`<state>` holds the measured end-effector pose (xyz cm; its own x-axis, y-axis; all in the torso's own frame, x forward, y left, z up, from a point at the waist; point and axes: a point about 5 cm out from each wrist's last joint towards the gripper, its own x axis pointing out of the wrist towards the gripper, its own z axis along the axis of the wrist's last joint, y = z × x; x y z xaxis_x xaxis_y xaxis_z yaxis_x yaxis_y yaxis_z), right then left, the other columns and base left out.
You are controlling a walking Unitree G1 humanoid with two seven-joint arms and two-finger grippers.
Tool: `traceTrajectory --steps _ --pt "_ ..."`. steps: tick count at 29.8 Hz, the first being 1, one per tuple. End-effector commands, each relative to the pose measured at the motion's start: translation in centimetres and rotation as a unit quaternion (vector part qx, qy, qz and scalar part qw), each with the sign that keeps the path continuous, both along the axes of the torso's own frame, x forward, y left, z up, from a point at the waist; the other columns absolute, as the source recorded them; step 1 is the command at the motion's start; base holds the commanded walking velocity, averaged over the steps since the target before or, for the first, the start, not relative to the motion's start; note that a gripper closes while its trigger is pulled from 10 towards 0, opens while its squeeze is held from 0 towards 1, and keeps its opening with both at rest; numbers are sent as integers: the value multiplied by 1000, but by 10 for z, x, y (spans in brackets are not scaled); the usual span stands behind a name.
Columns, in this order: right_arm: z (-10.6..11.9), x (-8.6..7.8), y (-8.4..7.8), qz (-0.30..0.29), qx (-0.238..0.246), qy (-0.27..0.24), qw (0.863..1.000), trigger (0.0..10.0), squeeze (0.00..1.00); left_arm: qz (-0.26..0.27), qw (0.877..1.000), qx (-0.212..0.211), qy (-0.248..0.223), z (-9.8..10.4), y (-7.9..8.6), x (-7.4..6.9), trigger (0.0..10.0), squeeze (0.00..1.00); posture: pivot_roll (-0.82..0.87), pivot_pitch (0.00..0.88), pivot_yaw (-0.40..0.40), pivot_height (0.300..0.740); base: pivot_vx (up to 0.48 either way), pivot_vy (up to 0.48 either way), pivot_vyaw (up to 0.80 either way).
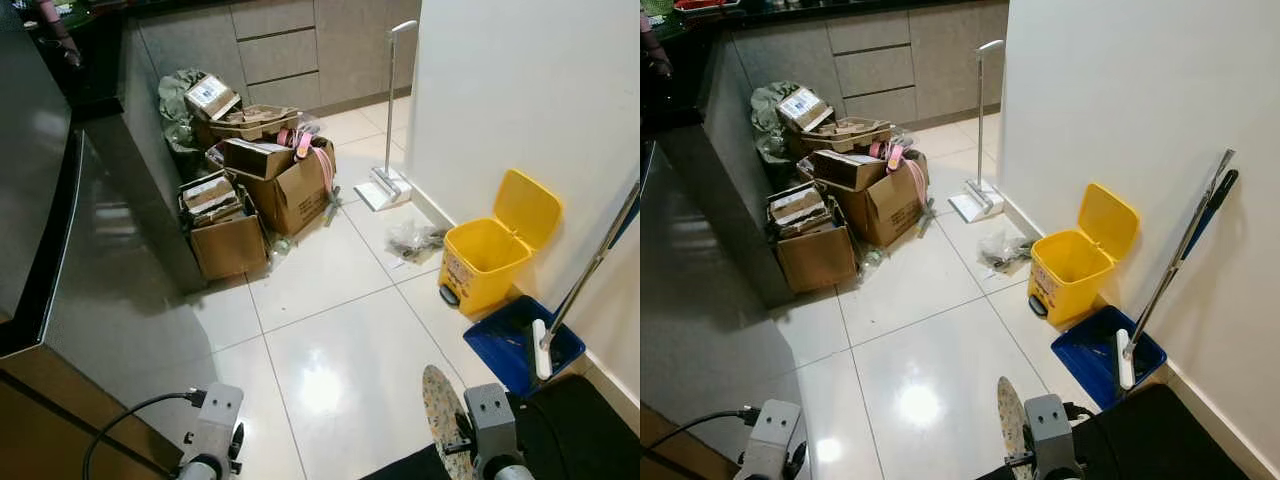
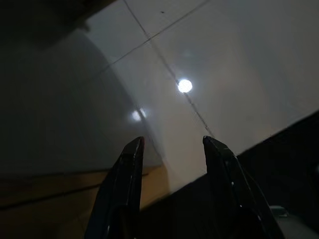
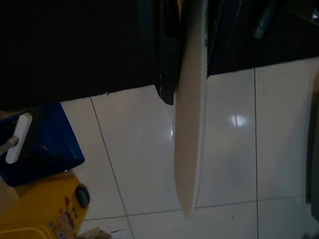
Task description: Restocking fridge
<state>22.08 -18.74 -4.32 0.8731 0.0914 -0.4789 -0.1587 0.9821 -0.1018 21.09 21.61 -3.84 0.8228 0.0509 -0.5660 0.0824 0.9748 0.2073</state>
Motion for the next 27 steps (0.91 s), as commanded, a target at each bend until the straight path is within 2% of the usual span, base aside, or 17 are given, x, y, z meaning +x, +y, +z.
traceTrajectory --steps 1,27 --pt "-2 -2 3 4 5 6 1000 10000 0 8 1000 1 12 -3 3 -6 10000 0 -71 112 42 737 0 0 788" --pt "-2 -2 0 2 3 7 1000 10000 0 2 1000 2 12 -3 1 -3 10000 0 -75 107 44 737 0 0 779"
